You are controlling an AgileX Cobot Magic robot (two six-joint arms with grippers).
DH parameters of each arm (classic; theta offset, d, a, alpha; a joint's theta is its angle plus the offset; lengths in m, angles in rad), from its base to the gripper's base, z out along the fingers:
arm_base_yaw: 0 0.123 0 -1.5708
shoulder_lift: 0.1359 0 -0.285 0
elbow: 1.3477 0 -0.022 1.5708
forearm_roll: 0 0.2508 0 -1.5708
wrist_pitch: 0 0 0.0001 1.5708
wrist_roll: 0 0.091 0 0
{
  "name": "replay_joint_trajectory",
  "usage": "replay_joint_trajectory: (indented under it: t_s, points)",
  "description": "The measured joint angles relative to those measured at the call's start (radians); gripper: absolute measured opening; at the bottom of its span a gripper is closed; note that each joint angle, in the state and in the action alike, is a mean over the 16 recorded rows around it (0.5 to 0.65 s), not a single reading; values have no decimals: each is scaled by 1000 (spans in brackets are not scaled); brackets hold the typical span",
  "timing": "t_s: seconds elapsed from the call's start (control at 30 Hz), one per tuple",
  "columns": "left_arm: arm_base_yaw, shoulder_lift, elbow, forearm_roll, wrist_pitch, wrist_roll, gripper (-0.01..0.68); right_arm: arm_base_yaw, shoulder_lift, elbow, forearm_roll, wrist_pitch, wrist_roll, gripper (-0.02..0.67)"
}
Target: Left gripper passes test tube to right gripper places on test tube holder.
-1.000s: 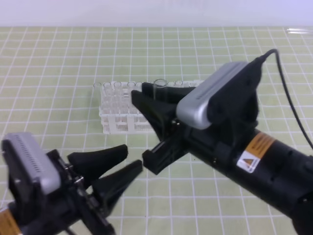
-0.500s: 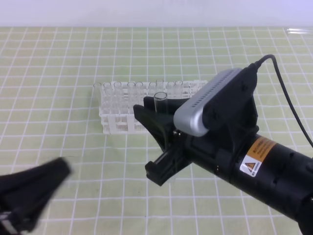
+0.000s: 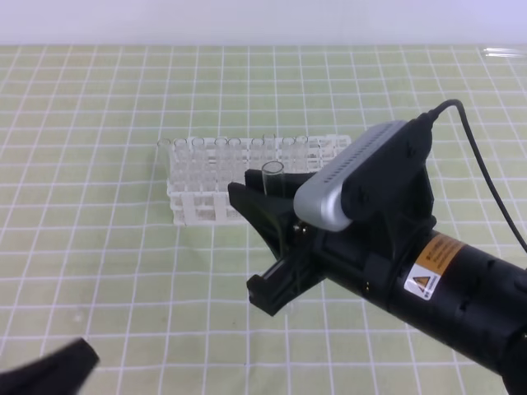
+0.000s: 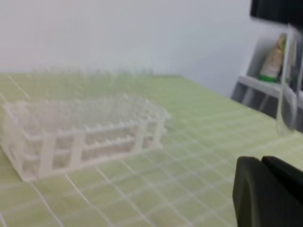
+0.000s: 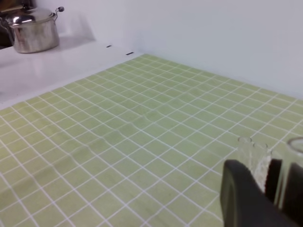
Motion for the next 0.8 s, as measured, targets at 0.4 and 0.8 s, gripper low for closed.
replay_joint_trajectory:
  t_s: [0.4,0.8]
  points:
    - [-4,-7,92,-1,73,-20,-1,-25,0,0,13,3,-31,87]
    - [-3,-6,93,2,103,-17,-1,-171,7,0,25,-59,-56,87]
